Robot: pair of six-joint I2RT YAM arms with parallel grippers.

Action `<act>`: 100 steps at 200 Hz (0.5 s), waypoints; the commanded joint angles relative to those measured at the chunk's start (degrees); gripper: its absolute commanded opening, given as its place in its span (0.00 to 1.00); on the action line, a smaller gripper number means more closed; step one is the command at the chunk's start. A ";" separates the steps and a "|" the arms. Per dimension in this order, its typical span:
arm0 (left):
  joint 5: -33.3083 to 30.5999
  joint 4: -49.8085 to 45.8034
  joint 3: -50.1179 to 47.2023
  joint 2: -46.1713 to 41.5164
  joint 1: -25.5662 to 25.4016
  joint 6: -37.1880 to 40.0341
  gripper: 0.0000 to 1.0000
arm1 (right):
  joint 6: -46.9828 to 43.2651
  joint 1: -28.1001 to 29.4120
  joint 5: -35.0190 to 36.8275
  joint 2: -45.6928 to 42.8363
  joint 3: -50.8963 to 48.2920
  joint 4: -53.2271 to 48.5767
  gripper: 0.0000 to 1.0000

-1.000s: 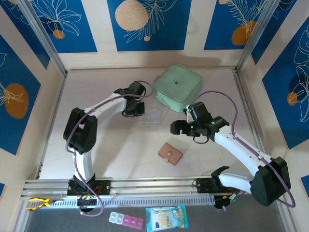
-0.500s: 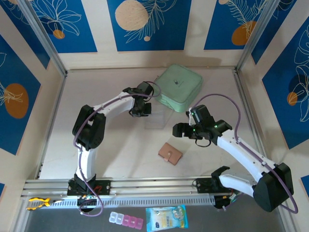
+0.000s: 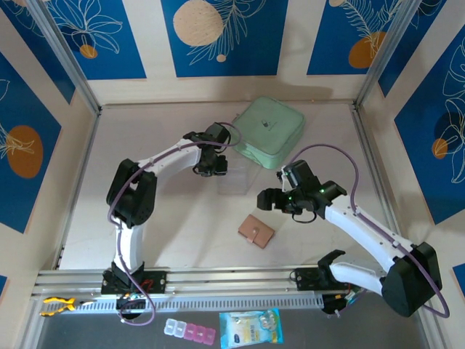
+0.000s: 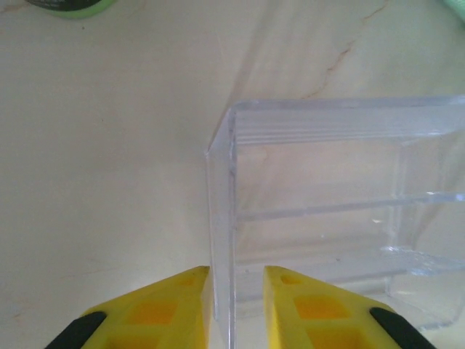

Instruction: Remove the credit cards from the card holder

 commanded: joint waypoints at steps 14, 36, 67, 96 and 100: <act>1.26 -1.34 -1.43 -6.02 -0.25 0.88 0.28 | 4.17 3.98 -4.08 3.30 -0.94 -1.39 0.83; 1.43 -1.20 -2.97 -8.72 -0.11 1.37 0.32 | 6.45 7.40 -2.18 5.93 -0.82 -1.69 0.83; 2.14 -0.15 -6.32 -12.72 1.15 1.79 0.35 | 6.91 9.00 -1.49 10.10 0.05 1.12 0.85; 3.38 0.60 -9.72 -16.05 2.98 1.99 0.36 | 5.55 9.36 -0.80 15.22 2.67 2.31 0.86; 3.58 0.98 -10.46 -16.64 3.22 1.97 0.36 | 5.29 9.36 -0.64 15.96 3.11 2.37 0.86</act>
